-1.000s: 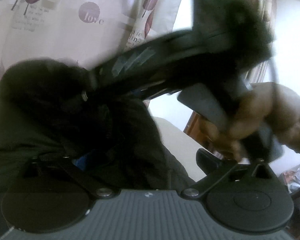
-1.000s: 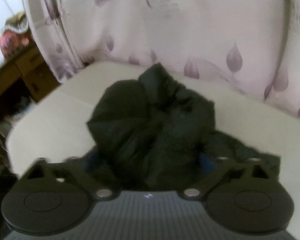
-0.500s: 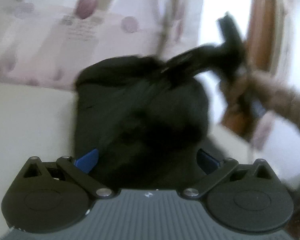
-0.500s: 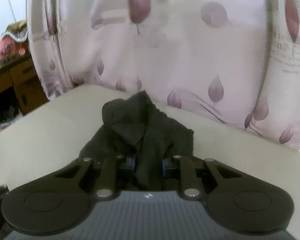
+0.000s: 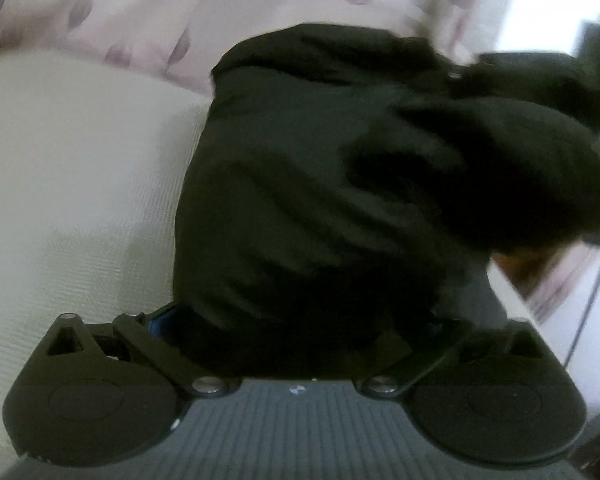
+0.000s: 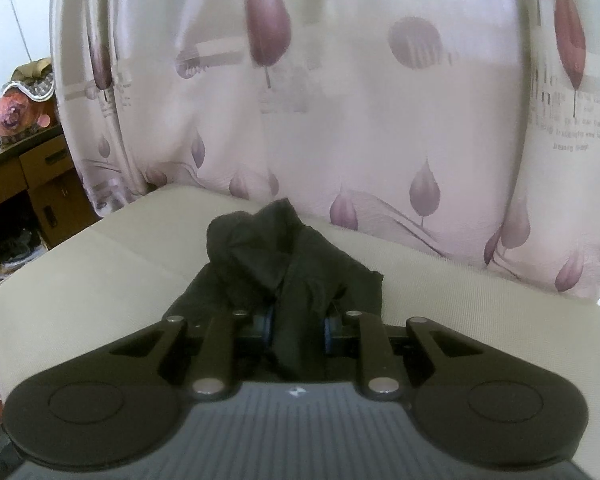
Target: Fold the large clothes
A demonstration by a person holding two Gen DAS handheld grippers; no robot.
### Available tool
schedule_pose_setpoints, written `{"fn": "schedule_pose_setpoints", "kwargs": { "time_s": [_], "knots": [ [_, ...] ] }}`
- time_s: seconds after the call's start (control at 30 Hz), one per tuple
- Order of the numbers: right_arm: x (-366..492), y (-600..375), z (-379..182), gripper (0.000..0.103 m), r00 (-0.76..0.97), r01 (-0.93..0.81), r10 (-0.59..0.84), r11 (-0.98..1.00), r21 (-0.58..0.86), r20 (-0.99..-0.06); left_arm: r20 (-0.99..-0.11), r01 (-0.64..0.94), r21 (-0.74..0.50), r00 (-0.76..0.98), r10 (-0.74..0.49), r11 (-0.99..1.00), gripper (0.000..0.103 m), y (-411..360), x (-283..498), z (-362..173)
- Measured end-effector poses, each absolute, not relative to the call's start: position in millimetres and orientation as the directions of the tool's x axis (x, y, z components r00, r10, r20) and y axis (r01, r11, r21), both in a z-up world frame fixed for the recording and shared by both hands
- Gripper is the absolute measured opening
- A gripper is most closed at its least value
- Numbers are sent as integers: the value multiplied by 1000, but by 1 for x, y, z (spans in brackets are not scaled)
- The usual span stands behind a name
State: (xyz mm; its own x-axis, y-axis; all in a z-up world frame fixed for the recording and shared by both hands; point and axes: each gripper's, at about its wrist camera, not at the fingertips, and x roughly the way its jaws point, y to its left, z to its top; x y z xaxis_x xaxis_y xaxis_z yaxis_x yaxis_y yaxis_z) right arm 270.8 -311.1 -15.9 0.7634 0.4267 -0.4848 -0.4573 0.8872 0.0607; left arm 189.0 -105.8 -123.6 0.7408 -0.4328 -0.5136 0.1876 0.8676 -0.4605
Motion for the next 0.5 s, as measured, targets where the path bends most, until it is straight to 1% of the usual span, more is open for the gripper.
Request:
{"fn": "schedule_pose_setpoints", "kwargs": {
  "time_s": [0.03,0.07,0.13,0.23,0.5],
  "knots": [
    [270,-312,-15,22,768,-454,422,889,56,-481,-500,175,-462,758,-418,869,71,-105,190,-127],
    [270,-313,-15,21,772,-451,419,891,53,-478,-499,169,-437,771,-394,884,65,-107,190,-129],
    [269,-315,-15,21,781,-444,407,895,38,-473,-483,183,-426,782,-393,886,59,-105,188,-132],
    [266,-319,-17,20,792,-437,390,900,11,-471,-470,202,-388,796,-381,899,55,-105,184,-133],
    [251,-348,-23,17,834,-384,312,920,-73,-455,-454,229,-250,830,-323,941,52,-124,180,-125]
  ]
}}
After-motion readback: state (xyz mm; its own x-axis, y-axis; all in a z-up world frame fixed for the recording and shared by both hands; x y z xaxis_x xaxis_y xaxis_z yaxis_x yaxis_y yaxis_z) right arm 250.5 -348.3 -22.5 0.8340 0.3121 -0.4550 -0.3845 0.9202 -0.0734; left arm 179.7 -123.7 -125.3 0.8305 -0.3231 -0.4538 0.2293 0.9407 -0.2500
